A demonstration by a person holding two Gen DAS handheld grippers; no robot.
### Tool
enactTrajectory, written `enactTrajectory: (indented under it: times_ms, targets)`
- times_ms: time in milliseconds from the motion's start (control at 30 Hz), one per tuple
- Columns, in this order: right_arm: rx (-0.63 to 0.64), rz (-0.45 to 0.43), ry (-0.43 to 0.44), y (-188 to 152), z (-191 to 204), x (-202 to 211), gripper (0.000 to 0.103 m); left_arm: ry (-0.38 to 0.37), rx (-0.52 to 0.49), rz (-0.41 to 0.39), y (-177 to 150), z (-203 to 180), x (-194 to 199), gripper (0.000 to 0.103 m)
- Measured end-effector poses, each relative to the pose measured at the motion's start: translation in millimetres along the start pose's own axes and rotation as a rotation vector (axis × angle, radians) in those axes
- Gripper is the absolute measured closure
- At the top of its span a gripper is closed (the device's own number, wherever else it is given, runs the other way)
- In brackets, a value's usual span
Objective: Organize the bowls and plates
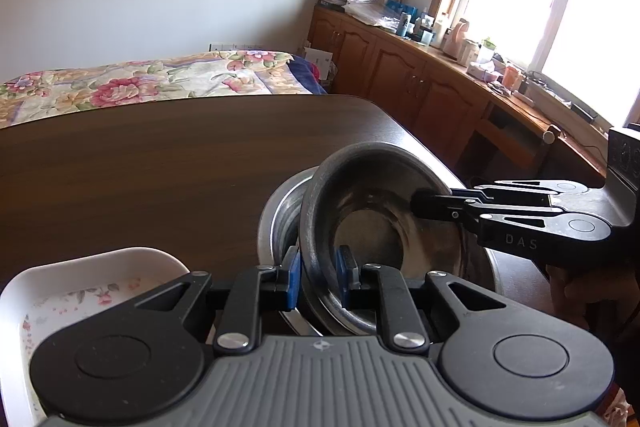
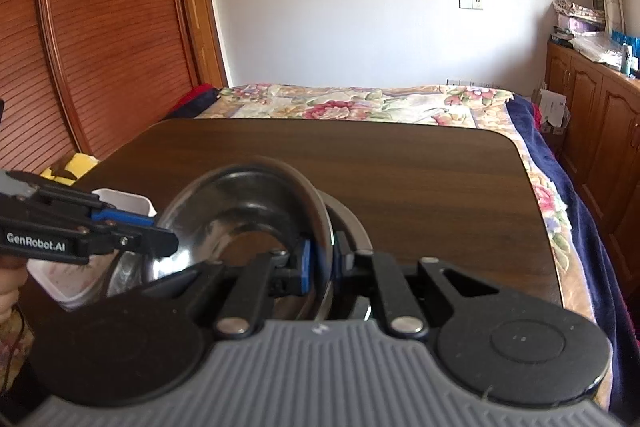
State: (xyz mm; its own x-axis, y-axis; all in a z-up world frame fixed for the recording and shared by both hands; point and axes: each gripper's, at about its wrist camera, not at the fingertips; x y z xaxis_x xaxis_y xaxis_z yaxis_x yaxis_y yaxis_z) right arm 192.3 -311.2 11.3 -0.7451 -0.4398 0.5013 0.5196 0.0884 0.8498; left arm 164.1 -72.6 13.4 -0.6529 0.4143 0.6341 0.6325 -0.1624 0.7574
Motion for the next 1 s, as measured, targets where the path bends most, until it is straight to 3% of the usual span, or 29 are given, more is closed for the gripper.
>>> enactTrajectory:
  times_ms: [433, 467, 533, 633, 733, 800, 867, 1000]
  targets:
    - [0.081, -0.063, -0.059, -7.3, 8.1, 9.8, 0.087, 0.07, -0.03, -0.082, 0.9, -4.3, 13.0, 0.085]
    - [0.07, -0.071, -0.058, -8.3, 7.4, 11.9, 0.086, 0.083, -0.034, -0.093, 0.5, -4.9, 14.5, 0.084]
    - [0.049, -0.087, -0.056, -10.0, 4.1, 15.6, 0.074, 0.104, -0.041, -0.109, 0.1, -6.4, 15.6, 0.083]
    - [0.028, -0.104, -0.059, -13.5, 2.2, 19.2, 0.073, 0.132, -0.051, -0.125, -1.2, -7.9, 15.6, 0.082]
    - [0.046, -0.123, -0.084, -19.3, 3.6, 21.8, 0.066, 0.143, -0.047, -0.135, -3.9, -8.0, 16.1, 0.072]
    - [0.059, -0.137, -0.116, -23.6, 6.0, 20.4, 0.057, 0.156, -0.04, -0.142, -6.3, -8.6, 15.6, 0.052]
    - [0.052, -0.145, -0.112, -27.6, 6.9, 20.2, 0.053, 0.165, -0.04, -0.146, -8.0, -8.8, 15.4, 0.041]
    - [0.037, -0.156, -0.11, -34.2, 7.9, 18.5, 0.036, 0.163, -0.034, -0.166, -15.7, -10.7, 16.4, 0.017]
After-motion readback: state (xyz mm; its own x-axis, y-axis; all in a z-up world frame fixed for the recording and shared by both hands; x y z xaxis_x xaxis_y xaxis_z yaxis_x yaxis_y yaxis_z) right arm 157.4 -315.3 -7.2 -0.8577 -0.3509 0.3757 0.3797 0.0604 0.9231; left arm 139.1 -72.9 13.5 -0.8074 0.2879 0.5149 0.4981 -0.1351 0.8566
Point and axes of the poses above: each gripper's, at about its wrist camera, not at the fingertips, and x roughly against the way its jaws point, z to its left, y to its top, and after that the axes turned 6 degrees about y, right-handed
